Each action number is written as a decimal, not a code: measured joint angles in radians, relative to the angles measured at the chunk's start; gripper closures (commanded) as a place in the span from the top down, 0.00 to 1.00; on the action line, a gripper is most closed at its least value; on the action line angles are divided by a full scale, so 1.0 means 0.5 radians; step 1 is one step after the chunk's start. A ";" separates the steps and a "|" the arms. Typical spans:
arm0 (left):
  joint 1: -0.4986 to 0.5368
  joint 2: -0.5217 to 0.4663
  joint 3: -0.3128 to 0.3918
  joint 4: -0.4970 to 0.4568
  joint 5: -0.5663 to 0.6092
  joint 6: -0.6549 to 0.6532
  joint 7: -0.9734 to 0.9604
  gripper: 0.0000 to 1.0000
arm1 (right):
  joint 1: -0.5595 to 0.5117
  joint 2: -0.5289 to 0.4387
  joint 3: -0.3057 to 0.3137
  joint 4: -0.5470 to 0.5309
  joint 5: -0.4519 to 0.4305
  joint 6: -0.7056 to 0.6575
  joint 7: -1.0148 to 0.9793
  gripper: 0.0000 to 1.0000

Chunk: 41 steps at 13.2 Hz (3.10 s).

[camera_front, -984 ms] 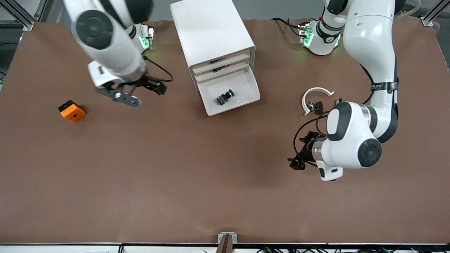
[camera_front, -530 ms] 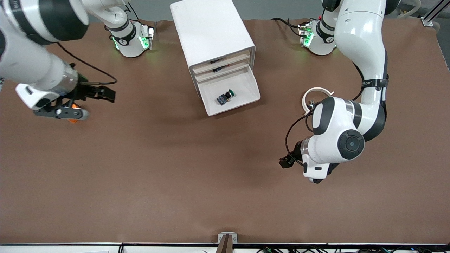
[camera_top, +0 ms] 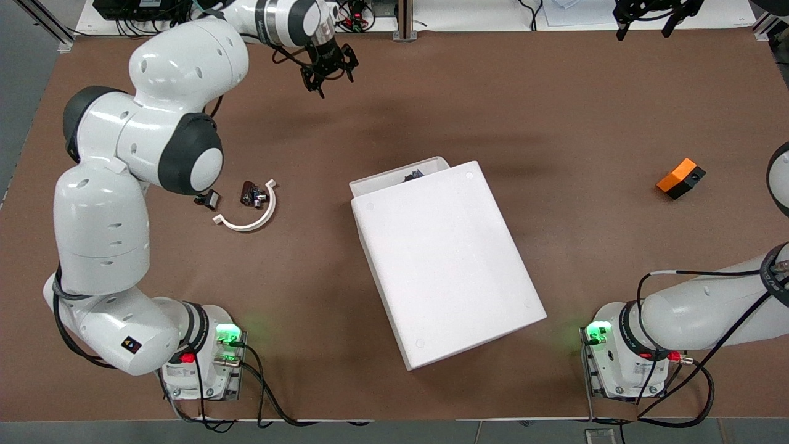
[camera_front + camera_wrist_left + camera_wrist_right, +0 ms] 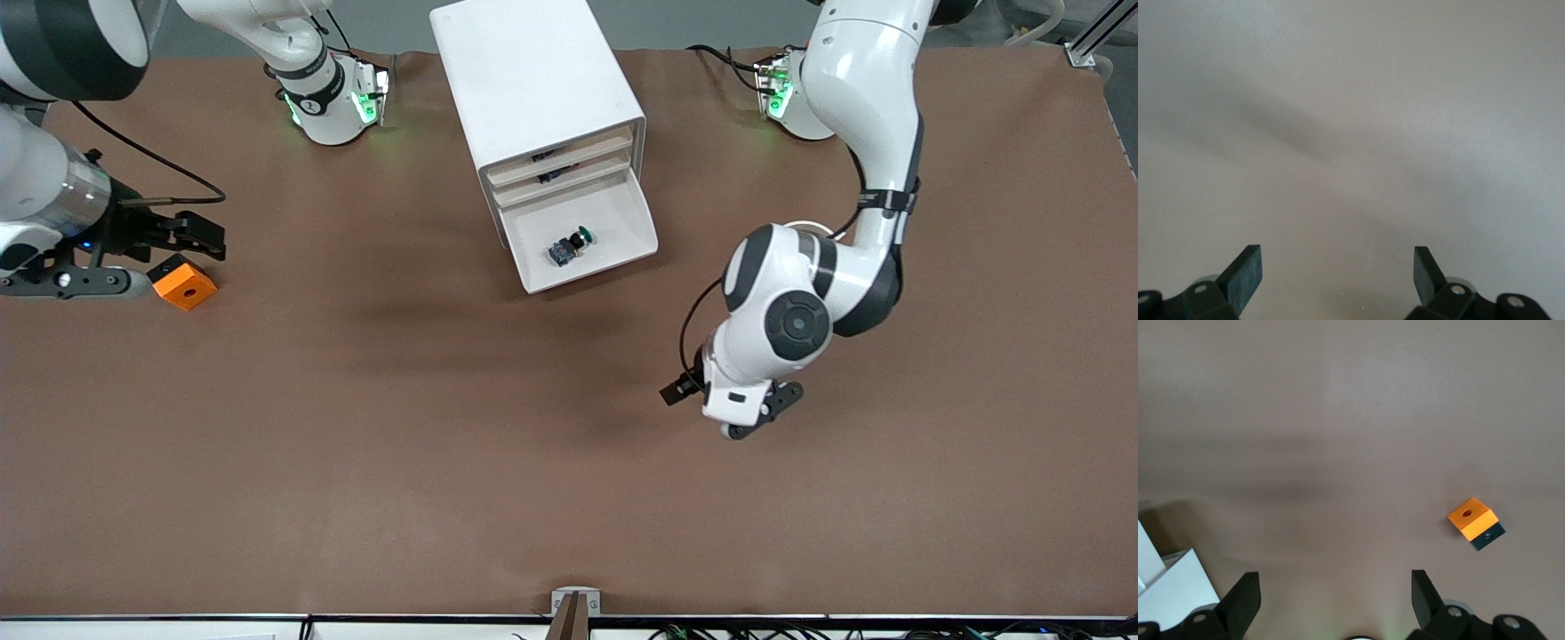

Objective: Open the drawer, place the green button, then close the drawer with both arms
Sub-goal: 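Push the open drawer closed with the left gripper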

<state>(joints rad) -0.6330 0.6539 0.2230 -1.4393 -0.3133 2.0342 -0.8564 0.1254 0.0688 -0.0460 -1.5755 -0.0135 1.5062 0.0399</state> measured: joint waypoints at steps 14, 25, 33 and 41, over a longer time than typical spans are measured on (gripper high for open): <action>-0.200 0.065 -0.248 -0.201 0.000 0.053 -0.147 1.00 | -0.127 -0.354 0.002 -0.294 -0.017 0.112 -0.262 1.00; -0.225 0.113 -0.412 -0.212 -0.002 0.051 -0.318 1.00 | -0.131 -0.360 0.004 0.003 -0.017 -0.111 -0.261 1.00; -0.243 0.127 -0.505 -0.213 -0.002 0.051 -0.317 1.00 | -0.131 -0.351 0.012 0.029 -0.017 -0.111 -0.219 1.00; -0.336 0.134 -0.553 -0.218 -0.002 -0.030 -0.318 1.00 | -0.131 -0.331 0.016 0.029 -0.017 -0.111 -0.216 1.00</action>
<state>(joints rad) -0.8009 0.7209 -0.0536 -1.5482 -0.3145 2.0190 -1.0153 0.0596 -0.0968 -0.0380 -1.5611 -0.0220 1.4506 -0.0683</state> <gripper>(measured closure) 0.000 0.000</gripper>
